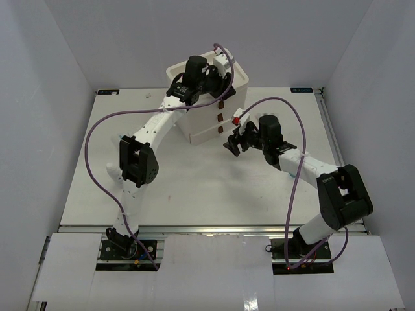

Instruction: Organize the makeup

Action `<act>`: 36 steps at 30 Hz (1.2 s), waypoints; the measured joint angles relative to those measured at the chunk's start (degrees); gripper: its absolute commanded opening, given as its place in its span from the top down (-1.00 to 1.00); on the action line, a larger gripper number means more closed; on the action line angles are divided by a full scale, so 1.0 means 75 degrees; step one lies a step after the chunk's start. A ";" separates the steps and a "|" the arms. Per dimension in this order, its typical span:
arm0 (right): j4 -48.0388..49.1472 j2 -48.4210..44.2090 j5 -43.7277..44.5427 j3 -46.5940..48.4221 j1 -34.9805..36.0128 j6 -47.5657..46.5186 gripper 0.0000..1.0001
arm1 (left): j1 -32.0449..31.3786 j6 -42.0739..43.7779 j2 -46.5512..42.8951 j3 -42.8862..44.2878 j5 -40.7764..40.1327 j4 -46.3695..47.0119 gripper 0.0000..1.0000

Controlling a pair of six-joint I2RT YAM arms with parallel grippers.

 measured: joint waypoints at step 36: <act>0.2292 0.4212 0.1489 0.2266 -0.0218 0.4684 0.00 | -0.0107 -0.1706 -0.9998 -1.0961 -0.3686 0.2259 -0.79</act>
